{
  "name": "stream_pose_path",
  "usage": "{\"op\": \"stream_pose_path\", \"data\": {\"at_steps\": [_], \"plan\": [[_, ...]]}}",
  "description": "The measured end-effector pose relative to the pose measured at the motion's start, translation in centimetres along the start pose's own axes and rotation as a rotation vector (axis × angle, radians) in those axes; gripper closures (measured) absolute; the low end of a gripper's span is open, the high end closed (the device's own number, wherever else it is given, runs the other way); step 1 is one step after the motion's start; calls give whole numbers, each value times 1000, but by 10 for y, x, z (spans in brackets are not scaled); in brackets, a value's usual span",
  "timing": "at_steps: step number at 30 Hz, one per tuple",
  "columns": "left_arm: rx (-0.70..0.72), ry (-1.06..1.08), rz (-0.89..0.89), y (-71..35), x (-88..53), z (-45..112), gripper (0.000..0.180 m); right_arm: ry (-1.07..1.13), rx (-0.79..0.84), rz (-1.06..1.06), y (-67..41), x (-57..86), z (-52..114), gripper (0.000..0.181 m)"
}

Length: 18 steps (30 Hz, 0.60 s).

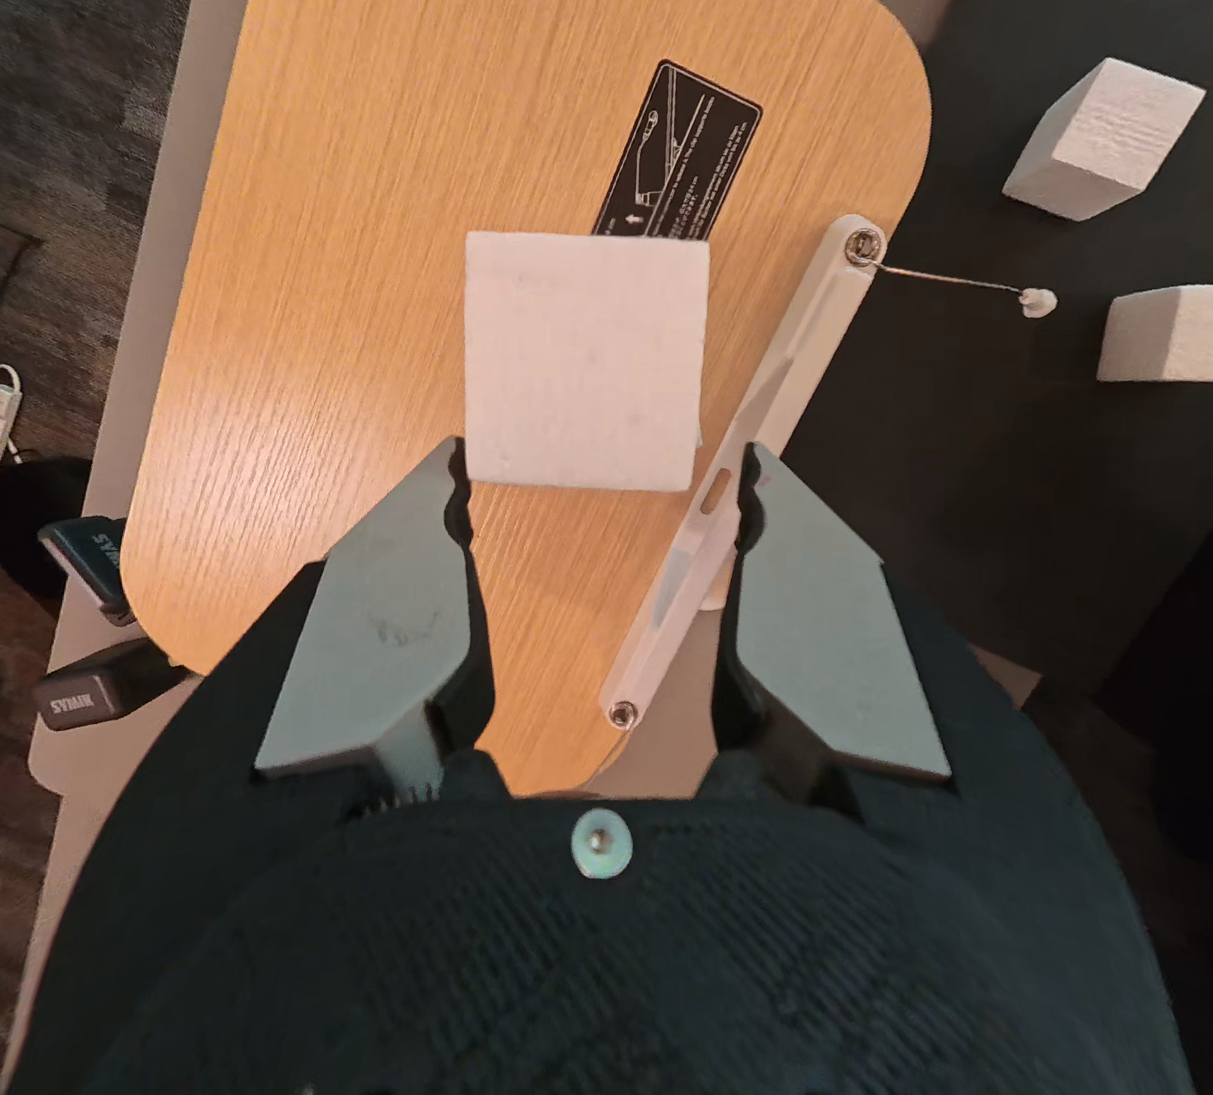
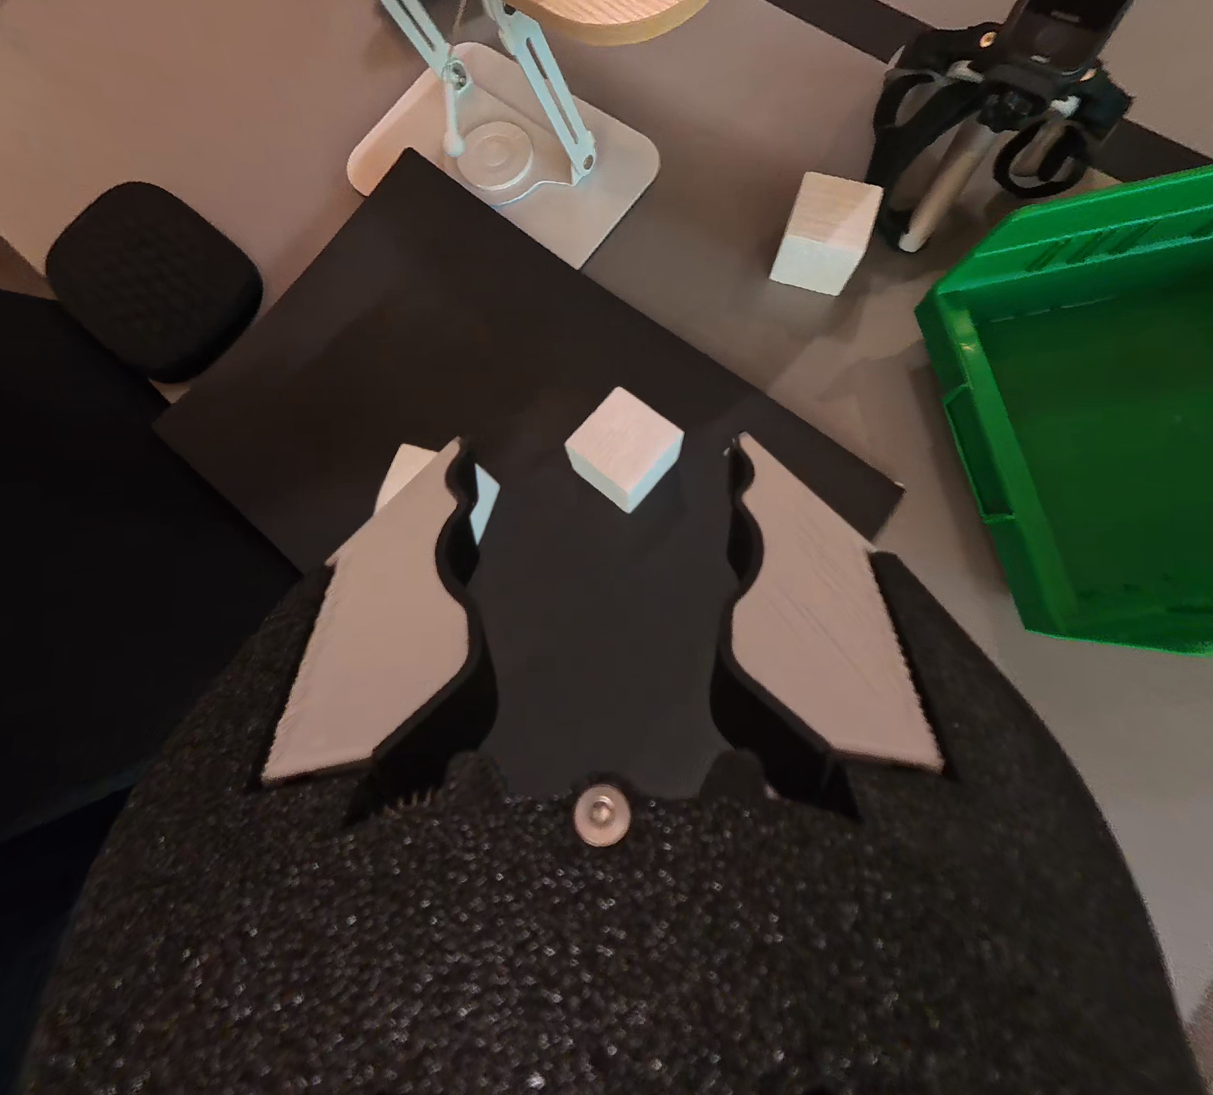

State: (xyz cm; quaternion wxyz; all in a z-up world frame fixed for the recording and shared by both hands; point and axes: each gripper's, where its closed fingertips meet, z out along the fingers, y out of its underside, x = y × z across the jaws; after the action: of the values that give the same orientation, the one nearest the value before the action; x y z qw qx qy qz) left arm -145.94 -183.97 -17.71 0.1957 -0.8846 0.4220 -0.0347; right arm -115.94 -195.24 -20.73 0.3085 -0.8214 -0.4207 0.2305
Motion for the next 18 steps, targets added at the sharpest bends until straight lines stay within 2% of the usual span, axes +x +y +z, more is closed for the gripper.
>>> {"op": "stream_pose_path", "data": {"at_steps": [5, 12, 18], "plan": [[67, -23, -93, 10, 3, -23, 94, -126, -12, -69, -3, -10, 16, 100], [214, -61, -306, 77, 55, -81, 96, -186, -233, -399, 21, 7, 56, 102], [223, 46, -476, 137, 167, -65, 101, -259, -380, -650, 44, 22, 96, 102]]}}
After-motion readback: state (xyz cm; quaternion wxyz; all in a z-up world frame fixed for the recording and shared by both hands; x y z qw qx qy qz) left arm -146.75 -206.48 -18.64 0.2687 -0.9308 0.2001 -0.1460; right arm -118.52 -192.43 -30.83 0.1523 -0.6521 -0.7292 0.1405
